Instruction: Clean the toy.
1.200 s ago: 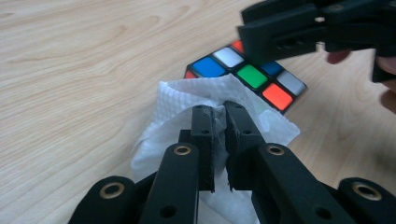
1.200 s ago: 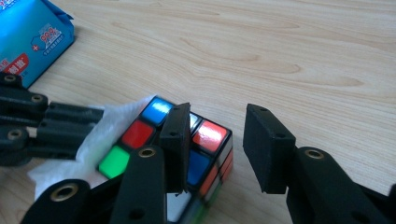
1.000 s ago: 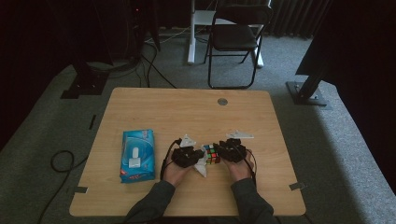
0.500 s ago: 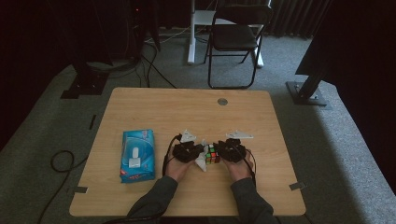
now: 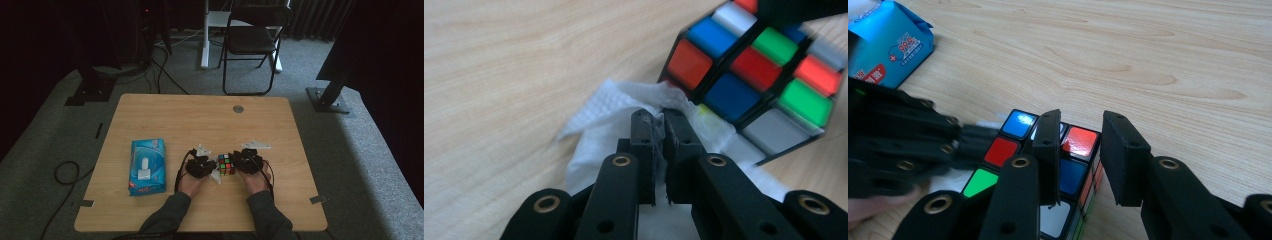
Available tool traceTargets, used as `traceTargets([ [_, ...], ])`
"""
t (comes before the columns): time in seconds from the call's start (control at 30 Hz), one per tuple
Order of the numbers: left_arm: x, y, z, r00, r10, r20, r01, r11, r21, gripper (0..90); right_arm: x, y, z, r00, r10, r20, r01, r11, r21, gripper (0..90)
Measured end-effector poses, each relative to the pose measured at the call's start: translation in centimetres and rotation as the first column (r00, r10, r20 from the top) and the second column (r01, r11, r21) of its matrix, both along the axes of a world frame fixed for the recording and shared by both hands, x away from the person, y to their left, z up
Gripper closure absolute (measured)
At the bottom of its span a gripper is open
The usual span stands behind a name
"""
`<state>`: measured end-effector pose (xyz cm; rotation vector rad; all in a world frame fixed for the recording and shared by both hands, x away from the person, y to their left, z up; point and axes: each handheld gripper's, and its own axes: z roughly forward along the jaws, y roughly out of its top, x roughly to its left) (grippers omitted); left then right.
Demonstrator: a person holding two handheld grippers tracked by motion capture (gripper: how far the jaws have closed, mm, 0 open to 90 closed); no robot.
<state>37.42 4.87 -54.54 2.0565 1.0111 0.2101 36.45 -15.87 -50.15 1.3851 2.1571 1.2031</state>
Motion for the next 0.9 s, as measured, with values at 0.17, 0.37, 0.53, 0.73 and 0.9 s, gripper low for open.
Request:
traceTargets([
  [0.17,0.0,-0.1,0.2,1.0,-0.002,-0.002,0.002,0.9999,0.013,84.5,0.0,0.0,0.0,1.0,0.001,0.001,-0.001,1.0,-0.001,69.7],
  [0.37,-0.7,0.6,1.3,0.9997,-0.004,0.023,0.005,0.9997,-0.024,84.2,0.0,0.0,0.0,1.0,0.001,0.001,-0.001,1.0,0.0,69.5],
  [0.53,-1.6,1.2,3.1,0.9979,-0.008,0.064,0.013,0.9968,-0.078,84.2,0.0,0.0,0.0,1.0,0.0,0.001,0.0,1.0,0.0,69.5],
  [0.73,-2.1,0.2,2.9,0.9969,-0.029,0.073,0.032,0.9985,-0.043,84.2,0.0,0.0,0.0,1.0,-0.001,0.003,0.001,1.0,-0.002,69.5],
  [0.9,-1.9,0.1,1.8,0.9986,-0.027,0.045,0.028,0.9993,-0.023,84.4,0.0,0.0,0.0,1.0,-0.001,0.003,0.001,1.0,-0.003,69.6],
])
